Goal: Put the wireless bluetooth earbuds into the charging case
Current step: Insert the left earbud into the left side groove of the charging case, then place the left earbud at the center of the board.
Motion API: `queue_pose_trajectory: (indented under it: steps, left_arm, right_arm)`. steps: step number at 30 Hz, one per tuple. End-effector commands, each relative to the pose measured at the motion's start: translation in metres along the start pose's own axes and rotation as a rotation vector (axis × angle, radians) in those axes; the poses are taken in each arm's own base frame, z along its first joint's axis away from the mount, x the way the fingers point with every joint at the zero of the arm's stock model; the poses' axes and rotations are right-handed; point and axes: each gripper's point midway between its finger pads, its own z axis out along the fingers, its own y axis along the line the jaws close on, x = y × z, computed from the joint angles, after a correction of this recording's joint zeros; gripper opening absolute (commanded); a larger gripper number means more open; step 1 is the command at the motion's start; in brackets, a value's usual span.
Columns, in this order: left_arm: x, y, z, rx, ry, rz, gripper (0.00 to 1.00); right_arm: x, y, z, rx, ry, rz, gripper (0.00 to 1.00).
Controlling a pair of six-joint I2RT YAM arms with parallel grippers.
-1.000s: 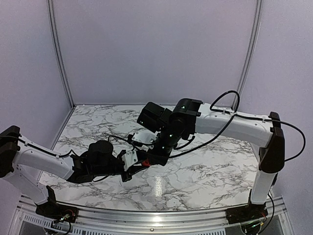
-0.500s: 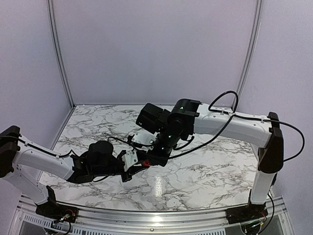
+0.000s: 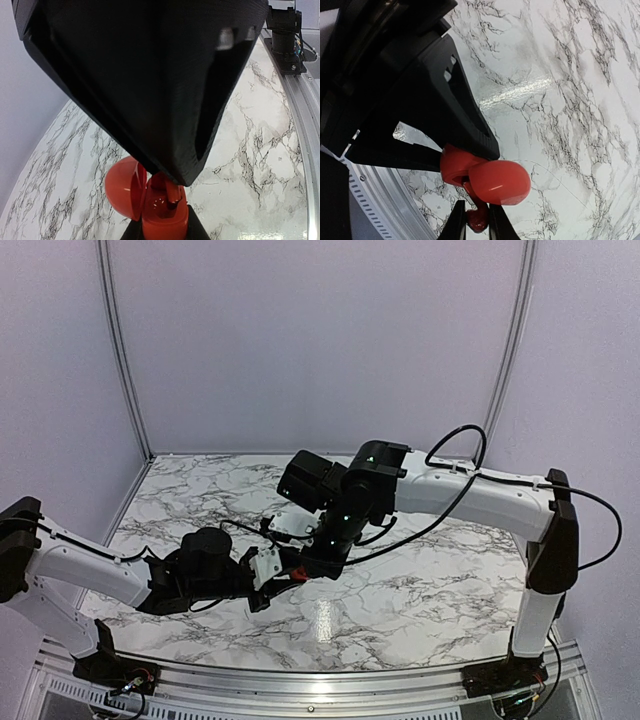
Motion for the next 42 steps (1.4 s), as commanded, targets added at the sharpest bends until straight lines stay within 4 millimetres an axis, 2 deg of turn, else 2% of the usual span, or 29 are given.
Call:
queue_pose_trajectory:
  steps: [1,8,14,16,20,23,25,27,29,31,37,42]
  left_arm:
    - [-0.053,-0.008,-0.002,0.043,-0.180,0.035,0.00]
    - [-0.055,-0.004,-0.007,0.023,-0.197,0.012,0.00]
    - [-0.049,0.011,-0.018,-0.031,-0.194,-0.022,0.00]
    - [-0.047,0.016,-0.022,-0.046,-0.195,-0.034,0.00]
    - [-0.041,0.019,-0.024,-0.062,-0.183,-0.036,0.00]
    - [-0.038,0.020,-0.025,-0.069,-0.175,-0.049,0.00]
    - [-0.036,0.021,-0.027,-0.075,-0.173,-0.060,0.00]
    - [-0.034,0.021,-0.029,-0.079,-0.170,-0.076,0.00]
    - [-0.032,0.022,-0.031,-0.083,-0.169,-0.097,0.00]
    - [-0.031,0.022,-0.032,-0.088,-0.168,-0.112,0.00]
    - [-0.031,0.024,-0.033,-0.098,-0.167,-0.124,0.00]
    - [-0.029,0.024,-0.032,-0.100,-0.162,-0.127,0.00]
  right_arm:
    - [-0.030,-0.011,-0.005,0.047,-0.110,0.012,0.10]
    - [-0.040,-0.016,-0.028,-0.002,-0.221,0.053,0.09]
    - [-0.023,-0.025,-0.040,0.008,-0.238,0.083,0.06]
    - [-0.019,-0.022,-0.045,-0.011,-0.261,0.081,0.06]
    - [-0.025,-0.015,-0.064,-0.049,-0.376,0.072,0.06]
    - [-0.022,-0.025,-0.072,-0.050,-0.418,0.112,0.06]
    - [-0.007,-0.048,-0.063,-0.031,-0.390,0.190,0.06]
    - [0.016,-0.075,-0.045,0.016,-0.348,0.288,0.06]
    - [0.037,-0.088,-0.023,0.039,-0.320,0.354,0.07]
    - [0.052,-0.095,0.000,0.037,-0.300,0.407,0.07]
    - [0.079,-0.104,0.065,0.028,-0.263,0.494,0.07]
    - [0.084,-0.107,0.091,0.018,-0.270,0.521,0.08]
